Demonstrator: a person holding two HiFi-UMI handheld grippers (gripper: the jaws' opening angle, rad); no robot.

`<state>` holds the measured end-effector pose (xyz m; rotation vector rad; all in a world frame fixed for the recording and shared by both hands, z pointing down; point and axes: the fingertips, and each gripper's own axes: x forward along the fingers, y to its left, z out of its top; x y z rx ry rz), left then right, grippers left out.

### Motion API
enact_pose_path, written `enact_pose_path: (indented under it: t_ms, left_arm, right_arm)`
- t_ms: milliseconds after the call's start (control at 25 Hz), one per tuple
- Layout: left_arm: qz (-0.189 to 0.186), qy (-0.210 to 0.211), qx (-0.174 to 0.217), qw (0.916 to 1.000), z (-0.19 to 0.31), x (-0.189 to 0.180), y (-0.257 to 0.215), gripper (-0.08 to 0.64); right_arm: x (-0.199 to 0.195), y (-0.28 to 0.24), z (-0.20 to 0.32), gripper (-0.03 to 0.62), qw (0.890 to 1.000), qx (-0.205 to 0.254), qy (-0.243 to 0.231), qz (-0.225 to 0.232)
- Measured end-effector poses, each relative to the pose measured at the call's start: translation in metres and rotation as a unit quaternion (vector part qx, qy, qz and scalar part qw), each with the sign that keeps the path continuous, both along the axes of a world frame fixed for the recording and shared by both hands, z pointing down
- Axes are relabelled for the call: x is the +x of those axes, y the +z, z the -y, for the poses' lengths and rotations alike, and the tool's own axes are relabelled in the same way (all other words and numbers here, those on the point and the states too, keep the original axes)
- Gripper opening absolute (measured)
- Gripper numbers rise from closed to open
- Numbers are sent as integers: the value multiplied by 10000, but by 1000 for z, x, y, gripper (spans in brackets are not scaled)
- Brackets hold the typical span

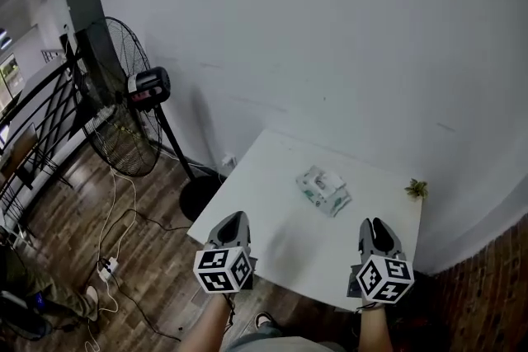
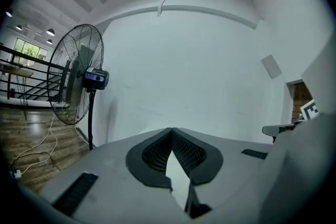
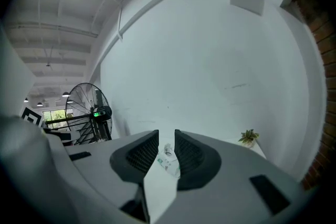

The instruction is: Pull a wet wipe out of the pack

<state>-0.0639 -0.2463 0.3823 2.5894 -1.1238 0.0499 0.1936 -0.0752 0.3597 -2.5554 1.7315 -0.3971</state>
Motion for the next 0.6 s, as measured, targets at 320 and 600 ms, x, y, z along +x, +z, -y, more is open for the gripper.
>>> enact_pose_path:
  t_ms: [320, 600]
  left_arm:
    - [15, 316, -176, 9993, 50, 15, 14, 11]
    - [-23, 93, -395, 9992, 71, 13, 32, 11]
  right_arm:
    - [-7, 17, 19, 95, 9993, -242, 298, 17]
    - [4, 38, 50, 94, 9991, -366, 137, 177]
